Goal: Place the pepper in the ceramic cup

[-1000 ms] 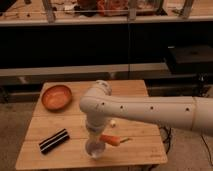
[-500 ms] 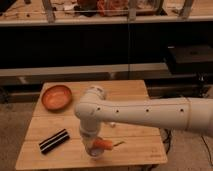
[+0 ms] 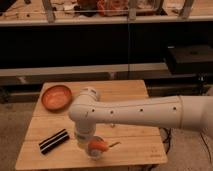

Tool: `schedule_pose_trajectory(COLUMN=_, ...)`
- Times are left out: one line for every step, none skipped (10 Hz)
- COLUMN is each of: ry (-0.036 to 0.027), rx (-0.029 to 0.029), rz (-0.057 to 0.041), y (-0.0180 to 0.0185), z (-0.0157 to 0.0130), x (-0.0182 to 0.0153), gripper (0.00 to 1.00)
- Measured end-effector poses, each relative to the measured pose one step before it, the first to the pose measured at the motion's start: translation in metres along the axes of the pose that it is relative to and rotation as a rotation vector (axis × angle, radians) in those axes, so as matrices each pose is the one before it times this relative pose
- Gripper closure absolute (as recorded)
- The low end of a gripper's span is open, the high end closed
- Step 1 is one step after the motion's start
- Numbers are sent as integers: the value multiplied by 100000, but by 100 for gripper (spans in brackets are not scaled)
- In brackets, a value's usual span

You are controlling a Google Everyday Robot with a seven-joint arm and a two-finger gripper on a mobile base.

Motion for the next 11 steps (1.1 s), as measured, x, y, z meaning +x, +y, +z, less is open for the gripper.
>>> schedule_pose_trajectory(ry=130, rx=-288, rz=-565, y=-51, z=-82, x=58, gripper=68)
schedule_pose_trajectory(ry=104, rx=-467, rz=-578, y=-30, z=-170, x=71, gripper=58)
schedule_pose_trajectory(ry=169, rx=-360, rz=-590, y=-6, z=-251, x=47, gripper=46)
schedule_pose_trajectory(ry=137, rx=-322, rz=-336, y=21, z=-182, x=1, gripper=36)
schedule_pose_trajectory(ry=215, rx=-119, rz=-118, y=39, z=-118, x=-19, gripper=28)
schedule_pose_trajectory(ry=243, rx=-100, rz=-140, y=80, z=-86, x=-40, gripper=21)
schedule_pose_trajectory(ry=167, rx=-16, rz=-88, y=59, z=-46, x=-36, gripper=20)
schedule_pose_trajectory(ry=175, rx=-33, rz=-361, y=66, z=-60, x=9, gripper=20)
schedule_pose_trajectory(ry=-62, rx=-60, rz=-321, y=65, z=-17, x=-56, gripper=20)
schedule_pose_trajectory(ry=-102, rx=-95, rz=-375, y=46, z=2, x=-20, gripper=20)
schedule_pose_trajectory(ry=-1027, rx=-100, rz=-1176, y=4, z=22, x=-138, gripper=20)
